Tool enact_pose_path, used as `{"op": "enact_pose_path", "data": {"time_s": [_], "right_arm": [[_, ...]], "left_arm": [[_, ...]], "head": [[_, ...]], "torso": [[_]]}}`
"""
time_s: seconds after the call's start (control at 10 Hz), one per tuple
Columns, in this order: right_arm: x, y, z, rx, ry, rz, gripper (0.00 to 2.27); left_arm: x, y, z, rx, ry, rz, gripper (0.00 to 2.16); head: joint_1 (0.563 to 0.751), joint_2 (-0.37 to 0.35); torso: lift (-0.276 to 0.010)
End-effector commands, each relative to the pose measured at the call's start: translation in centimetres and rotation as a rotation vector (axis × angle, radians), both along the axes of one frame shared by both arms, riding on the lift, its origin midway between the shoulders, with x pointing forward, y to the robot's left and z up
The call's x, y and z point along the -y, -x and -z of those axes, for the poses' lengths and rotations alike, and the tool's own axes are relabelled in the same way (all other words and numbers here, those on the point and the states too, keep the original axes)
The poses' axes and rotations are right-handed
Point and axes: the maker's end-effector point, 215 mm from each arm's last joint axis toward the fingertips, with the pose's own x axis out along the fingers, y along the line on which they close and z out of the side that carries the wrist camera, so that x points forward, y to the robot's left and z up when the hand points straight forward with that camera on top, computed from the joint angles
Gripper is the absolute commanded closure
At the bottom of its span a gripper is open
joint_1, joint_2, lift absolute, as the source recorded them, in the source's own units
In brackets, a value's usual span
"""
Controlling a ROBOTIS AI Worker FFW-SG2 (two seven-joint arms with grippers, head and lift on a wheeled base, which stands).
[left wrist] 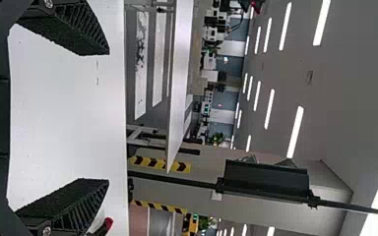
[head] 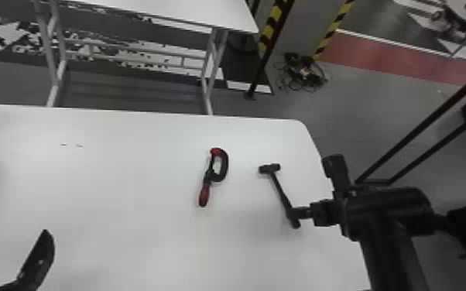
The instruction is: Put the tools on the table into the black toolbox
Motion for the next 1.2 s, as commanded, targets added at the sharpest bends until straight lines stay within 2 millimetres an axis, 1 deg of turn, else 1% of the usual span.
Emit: {"op": "enact_pose_path", "data": {"time_s": [0.0, 0.2, 0.3, 0.4, 0.5, 0.6, 0.7, 0.9, 1.0, 1.1], "right_arm": [[0.3, -0.3, -0.7, 0.029, 0.0, 0.005, 2.25], [0.1, -0.6, -2.2, 0.078, 0.006, 0.015, 2.25], [-0.6, -0.7, -3.0, 0.112, 0.005, 0.006, 2.25], [-1.8, -0.2, -3.6, 0.145, 0.002, -0.018, 2.25], [-3.5, 0.0, -4.2, 0.192, -0.011, -0.059, 2.25], [-5.2, 0.6, -4.7, 0.227, -0.018, -0.092, 2.25], [-7.2, 0.9, -5.3, 0.255, -0.034, -0.125, 2.25], [-11.1, 1.4, -6.6, 0.312, -0.048, -0.189, 2.25], [-13.4, 1.2, -7.4, 0.356, -0.06, -0.232, 2.25], [-15.2, 1.5, -7.6, 0.378, -0.062, -0.263, 2.25]], "left_arm": [[0.0, 0.0, -0.1, 0.003, 0.002, -0.002, 0.06], [-0.3, -0.3, -0.8, 0.017, 0.003, -0.005, 0.07], [-0.3, -0.6, -1.5, 0.032, 0.014, -0.001, 0.08], [-0.3, -0.8, -2.6, 0.047, 0.042, 0.012, 0.08], [0.2, -1.1, -3.5, 0.053, 0.069, 0.034, 0.07], [0.7, -1.5, -3.4, 0.024, 0.105, 0.059, 0.07], [1.2, -1.7, -4.3, 0.039, 0.114, 0.074, 0.07], [2.4, -2.2, -4.3, 0.005, 0.157, 0.115, 0.07], [2.9, -2.5, -4.5, -0.013, 0.192, 0.137, 0.07], [3.9, -2.6, -3.5, -0.091, 0.252, 0.178, 0.07]], "head": [[0.695, -0.35], [0.695, -0.35], [0.695, -0.35], [0.695, -0.35], [0.695, -0.341], [0.695, -0.324], [0.695, -0.305], [0.695, -0.269], [0.695, -0.247], [0.695, -0.235]], "torso": [[-0.075], [-0.075], [-0.075], [-0.075], [-0.075], [-0.075], [-0.075], [-0.075], [-0.075], [-0.075]]}}
